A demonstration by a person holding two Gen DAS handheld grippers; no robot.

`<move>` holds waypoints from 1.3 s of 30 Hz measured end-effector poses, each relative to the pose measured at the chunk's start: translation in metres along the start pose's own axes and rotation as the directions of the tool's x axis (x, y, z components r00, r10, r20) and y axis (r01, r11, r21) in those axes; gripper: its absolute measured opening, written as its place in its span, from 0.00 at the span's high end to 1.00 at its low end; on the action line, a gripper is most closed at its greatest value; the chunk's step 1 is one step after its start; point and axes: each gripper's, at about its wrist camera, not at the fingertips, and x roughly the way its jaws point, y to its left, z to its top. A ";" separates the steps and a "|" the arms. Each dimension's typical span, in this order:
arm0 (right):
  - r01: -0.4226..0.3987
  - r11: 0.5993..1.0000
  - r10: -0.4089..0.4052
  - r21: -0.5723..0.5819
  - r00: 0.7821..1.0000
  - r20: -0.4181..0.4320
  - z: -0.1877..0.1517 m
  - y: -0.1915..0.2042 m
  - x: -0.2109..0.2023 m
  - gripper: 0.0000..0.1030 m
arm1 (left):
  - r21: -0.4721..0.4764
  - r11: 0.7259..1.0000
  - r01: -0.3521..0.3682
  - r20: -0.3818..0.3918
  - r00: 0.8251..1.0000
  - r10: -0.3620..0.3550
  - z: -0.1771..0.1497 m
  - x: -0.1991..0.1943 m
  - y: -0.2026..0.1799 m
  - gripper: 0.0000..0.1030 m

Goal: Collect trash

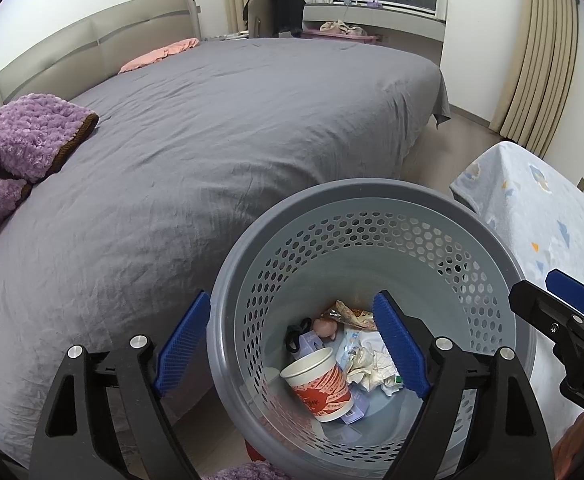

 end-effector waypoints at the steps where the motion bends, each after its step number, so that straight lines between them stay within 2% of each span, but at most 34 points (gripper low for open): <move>1: 0.000 1.000 0.000 0.000 1.000 -0.001 0.000 0.000 0.000 0.27 | 0.000 1.000 -0.001 -0.001 1.000 0.001 0.000 0.000 0.000 0.20; 6: 0.003 1.000 -0.003 -0.001 1.000 0.000 -0.001 0.000 0.000 0.27 | -0.008 1.000 -0.009 0.005 1.000 0.009 0.000 -0.001 0.001 0.11; 12: 0.004 1.000 -0.004 -0.001 1.000 -0.001 -0.002 -0.001 0.000 0.27 | -0.011 1.000 -0.017 0.005 1.000 0.017 0.000 -0.001 0.002 0.07; 39: 0.020 1.000 -0.020 -0.010 1.000 -0.001 -0.004 0.000 -0.001 0.27 | -0.043 0.998 -0.038 0.005 0.999 0.039 0.001 -0.002 0.008 0.06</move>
